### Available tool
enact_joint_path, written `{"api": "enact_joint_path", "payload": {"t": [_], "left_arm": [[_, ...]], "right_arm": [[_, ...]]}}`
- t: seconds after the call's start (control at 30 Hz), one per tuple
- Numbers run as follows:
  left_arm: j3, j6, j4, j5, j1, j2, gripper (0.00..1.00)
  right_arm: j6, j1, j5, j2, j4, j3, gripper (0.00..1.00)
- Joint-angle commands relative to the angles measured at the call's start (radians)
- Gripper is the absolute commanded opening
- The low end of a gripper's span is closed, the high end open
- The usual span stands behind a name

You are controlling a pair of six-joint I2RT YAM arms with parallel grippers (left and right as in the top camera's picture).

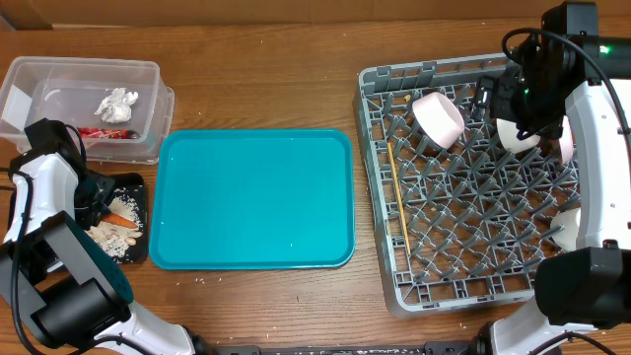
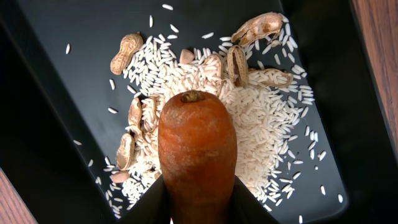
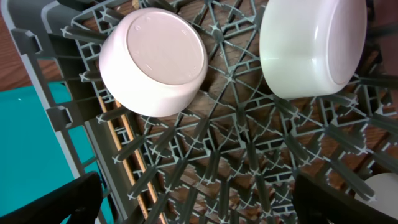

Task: Sort waste into correct bins and load items into the dishwasher
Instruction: 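Open the left gripper to drop the carrot onto the black tray, then withdraw the left gripper back over the teal tray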

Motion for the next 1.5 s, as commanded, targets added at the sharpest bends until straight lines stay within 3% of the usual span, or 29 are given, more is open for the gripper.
{"api": "enact_joint_path", "payload": {"t": [0.0, 0.47, 0.6, 0.87, 1.07, 1.2, 1.3, 1.47], "left_arm": [[0.007, 0.024, 0.001, -0.014, 0.003, 0.014, 0.27], [0.007, 0.053, -0.012, -0.015, 0.003, 0.014, 0.4], [0.011, 0.06, -0.034, -0.004, 0.003, 0.014, 0.6], [0.117, 0.14, -0.129, 0.147, -0.032, -0.072, 0.7], [0.17, 0.289, -0.111, 0.304, -0.182, -0.171, 0.77], [0.201, 0.483, -0.144, 0.357, -0.34, -0.182, 0.83], [0.203, 0.562, -0.241, 0.356, -0.442, -0.18, 0.95], [0.203, 0.569, -0.48, 0.354, -0.508, -0.18, 0.93]], "right_arm": [[-0.007, -0.003, 0.017, -0.013, -0.002, 0.016, 1.0], [-0.007, -0.003, 0.017, -0.013, -0.005, 0.016, 1.0], [-0.007, -0.003, 0.017, -0.013, -0.006, 0.016, 1.0], [-0.007, -0.003, 0.011, -0.013, 0.0, 0.017, 1.0], [-0.008, -0.002, -0.115, -0.013, 0.073, 0.017, 1.0], [-0.023, -0.002, -0.208, -0.013, 0.144, 0.017, 1.0], [-0.052, 0.002, -0.221, -0.013, 0.089, 0.017, 1.0], [-0.082, 0.002, -0.161, -0.013, -0.071, 0.017, 1.0]]}}
